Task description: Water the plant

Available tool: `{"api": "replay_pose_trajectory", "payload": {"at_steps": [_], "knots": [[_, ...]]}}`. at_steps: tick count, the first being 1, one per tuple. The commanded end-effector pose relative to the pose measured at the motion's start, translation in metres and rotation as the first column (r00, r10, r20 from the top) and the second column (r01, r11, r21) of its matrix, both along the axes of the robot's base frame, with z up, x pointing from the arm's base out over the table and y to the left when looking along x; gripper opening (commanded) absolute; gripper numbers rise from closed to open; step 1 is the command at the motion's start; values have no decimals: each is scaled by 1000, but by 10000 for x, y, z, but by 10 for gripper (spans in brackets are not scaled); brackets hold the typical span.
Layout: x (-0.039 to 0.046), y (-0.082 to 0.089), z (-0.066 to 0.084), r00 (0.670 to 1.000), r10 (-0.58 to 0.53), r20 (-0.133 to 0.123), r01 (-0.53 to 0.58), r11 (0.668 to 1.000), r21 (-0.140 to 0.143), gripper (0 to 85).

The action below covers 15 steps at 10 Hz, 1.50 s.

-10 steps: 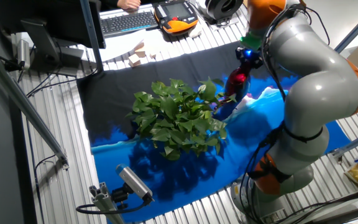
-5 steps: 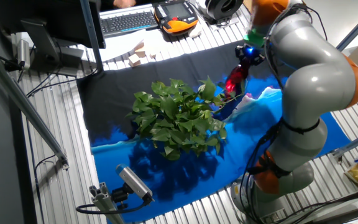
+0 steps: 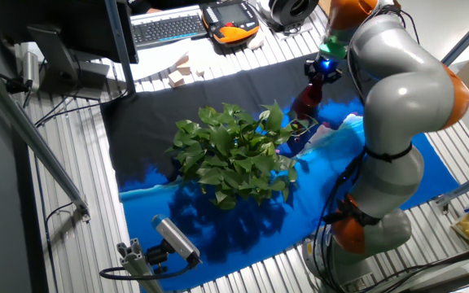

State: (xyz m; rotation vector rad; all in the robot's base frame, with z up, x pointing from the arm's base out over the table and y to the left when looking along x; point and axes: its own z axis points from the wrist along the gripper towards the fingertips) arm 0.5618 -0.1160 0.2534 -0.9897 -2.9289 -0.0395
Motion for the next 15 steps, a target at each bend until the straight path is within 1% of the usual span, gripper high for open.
{"api": "replay_pose_trajectory", "payload": {"at_steps": [1,2,3,4,5,6,7,8,10,11,12,13,14,15], "knots": [[33,29,-44,1000,22,-5,-22,1000,-3,0],[62,74,-98,999,35,-8,-35,999,-19,0],[71,118,-138,999,48,-8,-48,998,-49,0],[62,155,-200,999,54,-6,-54,996,-64,0],[39,188,-297,998,65,0,-65,995,-82,0],[14,227,-417,997,79,3,-78,993,-85,0],[2,280,-520,995,97,2,-96,990,-107,0],[-5,310,-587,993,115,0,-115,987,-109,0],[-6,284,-673,989,147,-7,-147,986,-75,0],[-18,283,-714,988,153,-9,-154,986,-70,0],[-50,310,-775,989,149,-6,-149,987,-59,0],[-102,358,-853,990,141,-2,-141,987,-75,0],[-152,390,-913,991,135,3,-134,987,-83,0],[-183,391,-952,991,135,4,-134,988,-80,0]]}}
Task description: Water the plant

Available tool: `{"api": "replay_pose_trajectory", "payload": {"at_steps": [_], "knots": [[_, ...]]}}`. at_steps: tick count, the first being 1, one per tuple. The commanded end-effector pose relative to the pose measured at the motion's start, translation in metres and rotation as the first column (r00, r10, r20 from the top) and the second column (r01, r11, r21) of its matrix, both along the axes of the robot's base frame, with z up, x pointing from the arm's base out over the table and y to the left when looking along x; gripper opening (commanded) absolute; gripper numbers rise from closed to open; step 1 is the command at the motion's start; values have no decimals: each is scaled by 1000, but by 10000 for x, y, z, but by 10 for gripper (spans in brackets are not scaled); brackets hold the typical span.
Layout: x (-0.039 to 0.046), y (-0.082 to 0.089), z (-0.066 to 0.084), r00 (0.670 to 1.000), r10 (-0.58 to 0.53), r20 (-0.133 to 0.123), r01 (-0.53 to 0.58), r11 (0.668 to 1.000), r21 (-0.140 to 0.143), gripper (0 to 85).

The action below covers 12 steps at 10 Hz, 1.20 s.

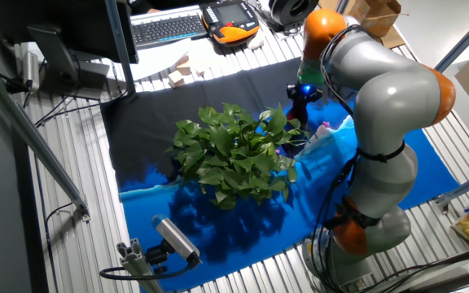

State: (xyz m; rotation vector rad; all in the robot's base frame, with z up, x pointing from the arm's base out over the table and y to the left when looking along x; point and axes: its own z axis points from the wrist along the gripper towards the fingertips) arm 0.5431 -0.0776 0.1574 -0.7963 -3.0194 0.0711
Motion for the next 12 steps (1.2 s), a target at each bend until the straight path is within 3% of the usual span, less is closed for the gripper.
{"api": "replay_pose_trajectory", "payload": {"at_steps": [1,4,5,6,7,10,11,12], "knots": [[-5,-11,-17,1000,3,-2,-3,1000,9,0],[37,-38,-77,1000,-2,-6,2,1000,23,0],[52,-46,-61,1000,-2,-6,2,1000,20,170],[74,-60,-37,1000,-2,-9,2,1000,11,170],[108,-93,-7,1000,-2,-12,2,1000,11,340],[158,-125,-27,1000,-2,-6,2,1000,8,340],[152,-114,-36,1000,-7,-4,7,1000,8,510],[146,-102,-44,1000,-13,0,13,1000,2,510]]}}
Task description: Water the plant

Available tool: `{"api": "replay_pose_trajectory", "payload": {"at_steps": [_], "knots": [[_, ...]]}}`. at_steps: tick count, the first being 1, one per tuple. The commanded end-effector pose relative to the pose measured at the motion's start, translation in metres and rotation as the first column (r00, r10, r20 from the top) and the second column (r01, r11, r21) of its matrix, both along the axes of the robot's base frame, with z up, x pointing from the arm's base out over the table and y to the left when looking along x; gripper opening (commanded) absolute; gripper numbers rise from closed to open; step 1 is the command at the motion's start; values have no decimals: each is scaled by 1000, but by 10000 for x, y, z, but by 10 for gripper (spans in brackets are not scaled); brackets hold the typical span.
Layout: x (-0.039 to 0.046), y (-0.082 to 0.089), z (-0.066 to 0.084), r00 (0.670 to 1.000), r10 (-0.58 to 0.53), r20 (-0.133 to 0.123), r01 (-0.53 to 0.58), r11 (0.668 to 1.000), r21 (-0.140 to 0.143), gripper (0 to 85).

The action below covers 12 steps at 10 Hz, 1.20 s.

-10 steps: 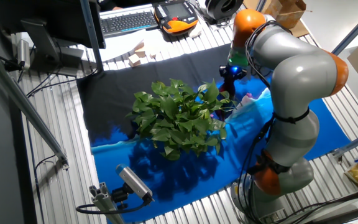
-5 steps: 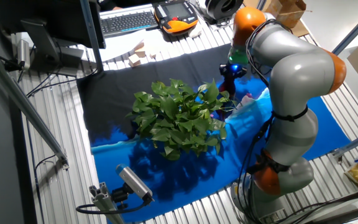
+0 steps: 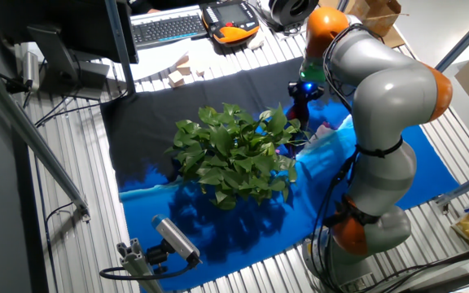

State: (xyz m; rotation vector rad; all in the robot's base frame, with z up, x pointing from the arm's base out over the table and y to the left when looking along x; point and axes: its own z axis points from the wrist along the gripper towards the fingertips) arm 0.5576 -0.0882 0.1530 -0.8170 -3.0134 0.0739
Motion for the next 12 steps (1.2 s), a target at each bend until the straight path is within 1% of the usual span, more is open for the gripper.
{"api": "replay_pose_trajectory", "payload": {"at_steps": [1,2,3,4,5,6,7,8,9,10,11,12], "knots": [[1,3,0,1000,0,2,1,1000,-6,510],[3,-4,13,1000,3,2,-3,1000,-16,510],[18,-33,66,1000,-2,1,2,1000,-17,680],[56,-56,151,1000,-16,-2,16,1000,9,680],[81,-80,260,1000,-17,-2,17,1000,13,680],[97,-92,401,1000,-7,2,7,1000,3,510],[93,-74,581,1000,15,12,-15,1000,-1,510],[49,-57,750,998,50,28,-50,999,6,170],[-15,-38,946,996,82,42,-83,996,19,0],[-91,1,1142,996,85,38,-86,996,9,0],[-202,46,1298,996,84,38,-84,996,-4,0],[-339,91,1411,995,87,48,-86,996,-29,0]]}}
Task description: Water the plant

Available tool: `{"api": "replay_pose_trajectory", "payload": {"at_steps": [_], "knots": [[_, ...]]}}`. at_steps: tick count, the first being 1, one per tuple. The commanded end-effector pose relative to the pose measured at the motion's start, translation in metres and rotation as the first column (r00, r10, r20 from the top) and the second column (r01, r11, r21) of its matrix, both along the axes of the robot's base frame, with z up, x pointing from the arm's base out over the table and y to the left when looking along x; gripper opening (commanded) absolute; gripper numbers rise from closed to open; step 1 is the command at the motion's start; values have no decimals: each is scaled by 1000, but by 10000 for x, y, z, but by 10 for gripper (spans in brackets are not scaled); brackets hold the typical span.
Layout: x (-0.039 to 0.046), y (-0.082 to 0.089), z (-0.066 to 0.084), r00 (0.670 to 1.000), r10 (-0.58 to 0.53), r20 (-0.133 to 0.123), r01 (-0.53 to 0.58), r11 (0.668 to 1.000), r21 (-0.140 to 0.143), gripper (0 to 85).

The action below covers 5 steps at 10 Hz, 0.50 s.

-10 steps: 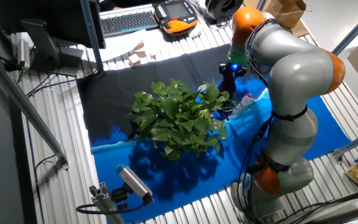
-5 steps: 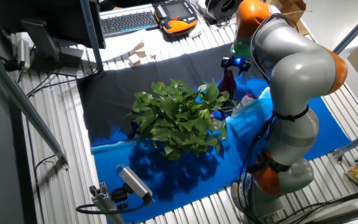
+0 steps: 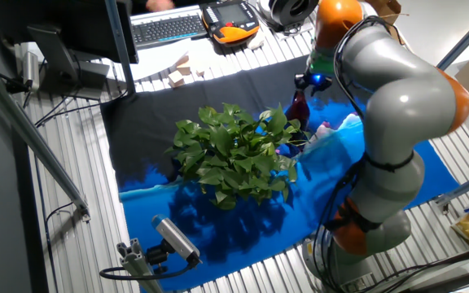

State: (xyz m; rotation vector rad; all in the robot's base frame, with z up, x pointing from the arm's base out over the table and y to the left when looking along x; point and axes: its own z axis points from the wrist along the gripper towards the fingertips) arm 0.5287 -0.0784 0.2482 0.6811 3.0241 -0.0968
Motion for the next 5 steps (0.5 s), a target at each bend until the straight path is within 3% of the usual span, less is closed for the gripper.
{"api": "replay_pose_trajectory", "payload": {"at_steps": [1,3,5], "knots": [[-162,34,542,1000,2,13,-2,1000,-9,0],[-310,72,627,999,22,33,-22,1000,6,0],[-323,79,634,999,19,32,-20,1000,24,0]]}}
